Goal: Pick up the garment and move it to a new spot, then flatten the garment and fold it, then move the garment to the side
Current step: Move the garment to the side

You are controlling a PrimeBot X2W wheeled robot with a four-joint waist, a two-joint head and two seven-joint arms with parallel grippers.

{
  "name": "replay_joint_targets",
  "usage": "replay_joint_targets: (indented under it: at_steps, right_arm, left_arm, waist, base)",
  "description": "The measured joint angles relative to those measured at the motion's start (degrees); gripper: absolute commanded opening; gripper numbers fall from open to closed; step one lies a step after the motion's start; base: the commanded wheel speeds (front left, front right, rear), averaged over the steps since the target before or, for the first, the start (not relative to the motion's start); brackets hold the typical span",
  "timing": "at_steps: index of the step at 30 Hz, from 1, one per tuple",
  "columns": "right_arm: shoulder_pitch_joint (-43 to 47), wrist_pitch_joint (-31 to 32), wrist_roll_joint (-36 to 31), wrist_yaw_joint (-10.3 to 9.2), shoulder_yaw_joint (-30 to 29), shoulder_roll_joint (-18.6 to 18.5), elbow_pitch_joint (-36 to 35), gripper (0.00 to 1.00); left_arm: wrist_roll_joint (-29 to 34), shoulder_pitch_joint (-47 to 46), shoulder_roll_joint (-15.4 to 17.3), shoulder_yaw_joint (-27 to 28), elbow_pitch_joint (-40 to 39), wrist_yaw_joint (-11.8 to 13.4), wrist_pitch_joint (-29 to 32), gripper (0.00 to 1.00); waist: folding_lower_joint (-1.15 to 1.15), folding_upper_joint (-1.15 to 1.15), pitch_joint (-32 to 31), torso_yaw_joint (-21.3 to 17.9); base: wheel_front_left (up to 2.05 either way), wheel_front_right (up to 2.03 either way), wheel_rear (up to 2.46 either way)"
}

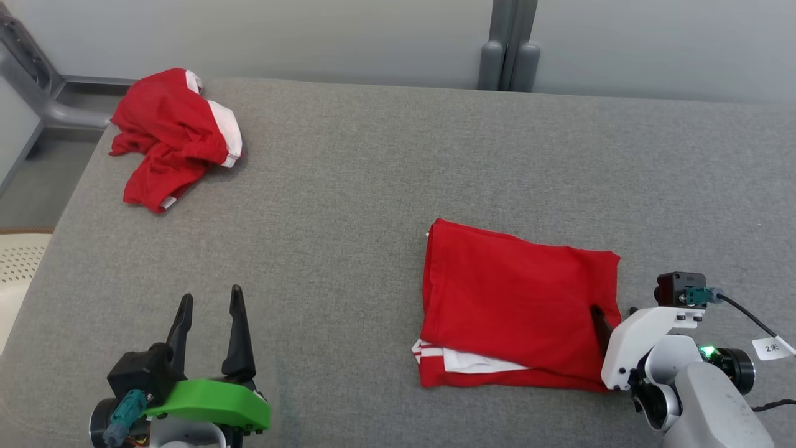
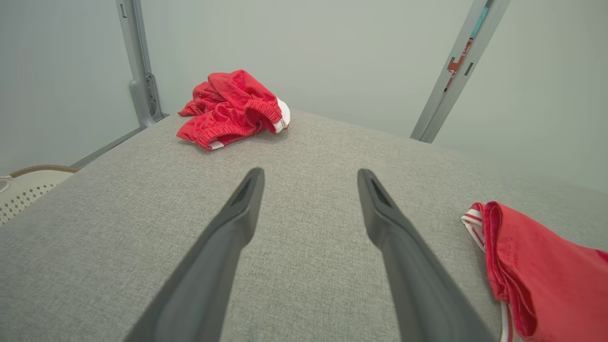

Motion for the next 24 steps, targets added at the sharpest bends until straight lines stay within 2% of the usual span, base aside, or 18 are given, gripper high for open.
replay_joint_targets:
  at_steps: [2,3,4,7,8,9,17,24]
  right_arm:
    - [-1.15,-0.71,0.08,-0.01,0.75,-0.02,1.48,1.00]
    - [-1.63,-0.98,0.09,-0.01,1.19,0.00,2.00,0.89]
    - [-2.03,-1.44,0.12,-0.01,1.66,0.03,2.56,0.49]
    - [-3.08,-2.52,0.14,-0.04,3.52,-0.12,4.05,0.31]
    - [-3.36,-2.98,0.10,-0.02,4.13,-0.13,4.53,0.03]
    - [-3.72,-3.42,0.08,-0.01,4.63,-0.12,4.99,0.00]
    - [-7.40,-6.08,-0.01,0.07,4.89,-1.49,6.51,0.00]
    - [-10.48,-8.54,0.01,0.05,0.30,-4.56,4.70,0.00]
  left_arm:
    - [0.02,0.00,0.00,0.07,-0.01,-0.01,0.00,1.00]
    - [0.15,0.01,0.00,0.05,-0.01,-0.01,-0.01,1.00]
    - [0.20,0.01,-0.01,0.05,-0.01,-0.01,0.00,1.00]
    - [0.34,0.01,-0.07,-0.13,0.03,-0.07,-0.01,1.00]
    - [0.41,0.01,-0.07,-0.23,0.04,-0.08,-0.01,1.00]
    - [0.59,0.01,-0.08,-0.35,0.03,-0.09,-0.01,1.00]
    - [0.78,0.09,0.13,-0.35,-1.56,-0.09,-0.01,1.00]
    - [1.70,-0.49,1.22,-0.38,-3.97,0.31,0.30,1.00]
  waist:
    - [0.00,0.00,0.55,0.53]
    - [0.00,0.00,0.74,0.69]
    - [0.00,0.00,0.92,0.85]
    - [0.00,0.00,1.12,0.85]
    - [0.00,0.00,1.10,0.71]
    - [0.00,0.00,1.07,0.51]
    - [0.00,0.00,1.29,-2.86]
    - [0.00,0.00,2.36,-9.27]
  base:
    - [0.00,0.00,0.00]
    - [0.00,0.00,0.00]
    - [0.00,0.00,0.00]
    - [0.00,0.00,0.00]
    - [0.00,0.00,0.00]
    - [0.00,0.00,0.00]
    - [0.00,0.00,0.00]
    - [0.00,0.00,0.00]
